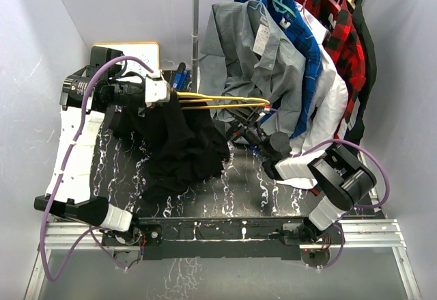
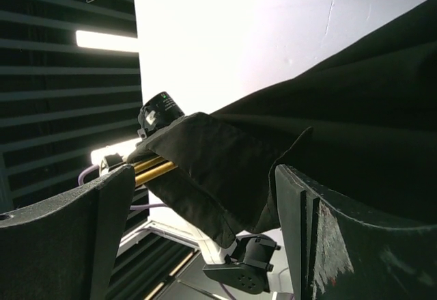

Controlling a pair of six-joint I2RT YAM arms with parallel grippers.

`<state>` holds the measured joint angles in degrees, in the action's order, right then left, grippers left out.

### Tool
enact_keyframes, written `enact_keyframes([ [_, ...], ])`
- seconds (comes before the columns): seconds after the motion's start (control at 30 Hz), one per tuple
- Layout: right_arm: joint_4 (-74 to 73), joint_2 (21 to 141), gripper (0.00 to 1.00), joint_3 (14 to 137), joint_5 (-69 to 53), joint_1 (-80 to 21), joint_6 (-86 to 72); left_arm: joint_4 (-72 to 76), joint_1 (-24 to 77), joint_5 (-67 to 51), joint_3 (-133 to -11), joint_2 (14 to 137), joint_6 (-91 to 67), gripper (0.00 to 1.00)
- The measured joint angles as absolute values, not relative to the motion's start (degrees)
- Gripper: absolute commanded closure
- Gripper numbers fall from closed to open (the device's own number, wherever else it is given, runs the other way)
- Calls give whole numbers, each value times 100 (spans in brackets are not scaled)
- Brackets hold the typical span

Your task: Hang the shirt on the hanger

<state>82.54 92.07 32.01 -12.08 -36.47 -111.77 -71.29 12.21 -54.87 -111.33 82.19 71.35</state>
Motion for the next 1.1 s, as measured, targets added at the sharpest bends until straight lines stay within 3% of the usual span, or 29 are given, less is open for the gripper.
enact_keyframes([
  [0.8,8095,8650,18,2902,-1579,-3739,-10346,-7030,1221,-5621,-11362,8326,7019,100],
  [0.87,8093,8659,26,2950,-1625,-3745,-10339,-7030,1221,-5621,-11362,8329,7002,100],
  [1.1,8221,8978,84,3057,-1645,-3793,-10575,-7028,1221,-5621,-11360,8329,7002,100],
])
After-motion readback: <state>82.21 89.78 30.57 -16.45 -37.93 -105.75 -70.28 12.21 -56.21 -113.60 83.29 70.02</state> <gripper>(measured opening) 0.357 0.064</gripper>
